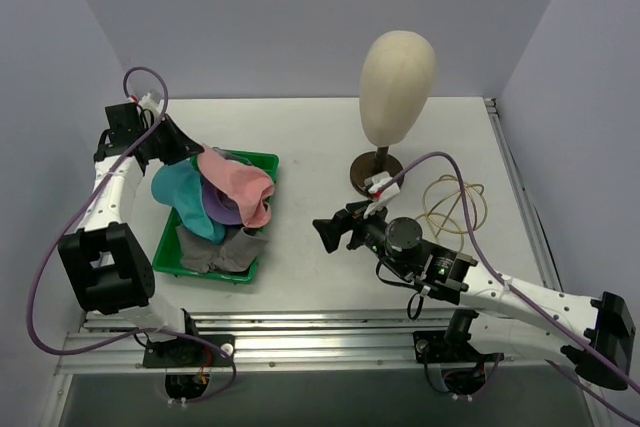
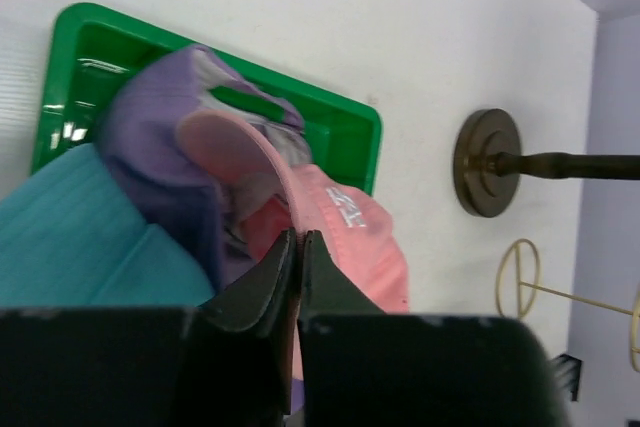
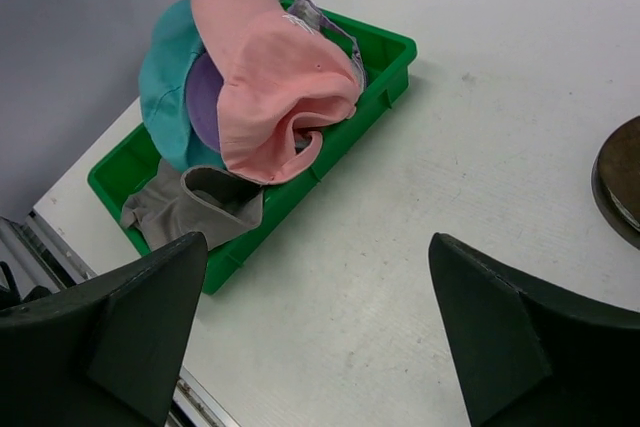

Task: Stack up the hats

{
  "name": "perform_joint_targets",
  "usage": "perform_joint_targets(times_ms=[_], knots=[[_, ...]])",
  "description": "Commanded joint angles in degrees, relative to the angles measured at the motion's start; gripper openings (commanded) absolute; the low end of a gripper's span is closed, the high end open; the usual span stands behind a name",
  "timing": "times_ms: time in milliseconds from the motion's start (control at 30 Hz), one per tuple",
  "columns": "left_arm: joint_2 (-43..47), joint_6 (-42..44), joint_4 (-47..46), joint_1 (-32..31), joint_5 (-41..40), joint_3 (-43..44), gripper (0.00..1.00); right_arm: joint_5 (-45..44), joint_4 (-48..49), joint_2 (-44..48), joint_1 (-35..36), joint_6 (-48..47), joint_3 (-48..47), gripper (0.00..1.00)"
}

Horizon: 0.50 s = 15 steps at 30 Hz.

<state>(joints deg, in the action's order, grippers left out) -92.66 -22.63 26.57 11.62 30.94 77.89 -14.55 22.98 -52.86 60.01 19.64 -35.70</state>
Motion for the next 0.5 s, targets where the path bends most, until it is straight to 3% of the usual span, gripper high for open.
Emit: perform_joint_targets(times_ms=[0,233,467], knots=[[6.69,-3.46,-6.34,0.34,6.32,-1.68,0.03,-2.24,-0.21,-4.25,0.20,0.40,-4.80,0.88],[15.48,-13.91,-18.73,0.34,14.58,-10.03,0.02,-0.49,-1.72,-17.79,-0.33,6.72,-18.42,0.81],[23.48,-23.06,-31.56,0.34,20.21,-15.83,0.02,3.03,0.84,-28.69,-2.61,11.30,-25.63,0.75]])
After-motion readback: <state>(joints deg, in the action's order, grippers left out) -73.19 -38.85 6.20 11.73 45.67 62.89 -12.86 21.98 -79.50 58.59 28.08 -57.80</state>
